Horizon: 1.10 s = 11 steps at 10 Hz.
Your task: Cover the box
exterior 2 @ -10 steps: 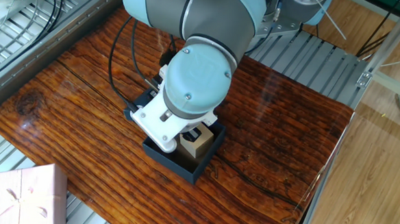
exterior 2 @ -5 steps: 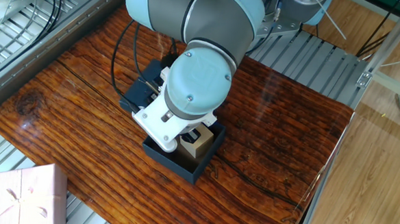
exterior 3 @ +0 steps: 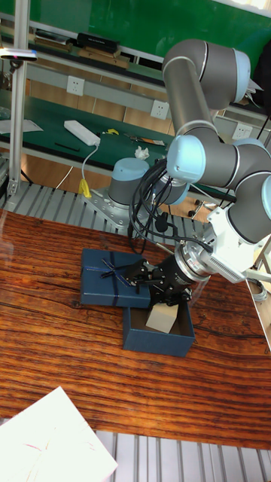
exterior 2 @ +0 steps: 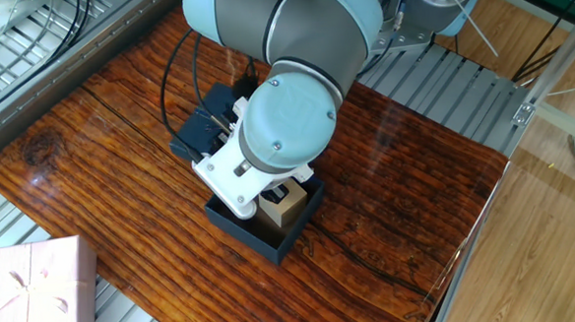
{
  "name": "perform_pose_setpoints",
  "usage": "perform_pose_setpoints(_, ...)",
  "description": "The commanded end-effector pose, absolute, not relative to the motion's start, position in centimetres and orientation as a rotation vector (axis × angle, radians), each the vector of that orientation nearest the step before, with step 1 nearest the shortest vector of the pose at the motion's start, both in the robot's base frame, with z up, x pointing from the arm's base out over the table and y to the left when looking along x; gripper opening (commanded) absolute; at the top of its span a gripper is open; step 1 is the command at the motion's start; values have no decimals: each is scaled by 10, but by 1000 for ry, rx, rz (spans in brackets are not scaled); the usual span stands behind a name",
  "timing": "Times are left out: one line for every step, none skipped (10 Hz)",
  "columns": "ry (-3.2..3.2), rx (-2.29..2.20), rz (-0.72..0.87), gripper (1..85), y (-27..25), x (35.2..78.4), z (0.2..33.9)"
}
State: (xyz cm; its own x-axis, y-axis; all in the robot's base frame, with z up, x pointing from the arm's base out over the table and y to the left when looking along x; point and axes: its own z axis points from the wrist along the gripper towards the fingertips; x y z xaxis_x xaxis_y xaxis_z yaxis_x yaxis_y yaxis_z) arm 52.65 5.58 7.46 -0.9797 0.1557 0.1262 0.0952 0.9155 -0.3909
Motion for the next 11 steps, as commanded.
perform_pose_setpoints(-2926,-198,518,493,63,530,76)
perform_pose_setpoints(-2928,-188,506,517,63,533,76)
perform_pose_setpoints(-2926,-186,503,523,63,533,77)
perform_pose_setpoints(-2926,-182,505,527,63,533,77)
perform_pose_setpoints(-2925,-180,512,530,62,533,76)
perform_pose_setpoints(-2923,-183,516,540,61,534,75)
perform_pose_setpoints(-2915,-183,527,543,59,532,74)
perform_pose_setpoints(-2909,-179,543,547,56,532,75)
perform_pose_setpoints(-2904,-184,546,547,56,530,75)
perform_pose_setpoints(-2899,-204,547,537,56,529,75)
perform_pose_setpoints(-2891,-215,554,503,55,527,76)
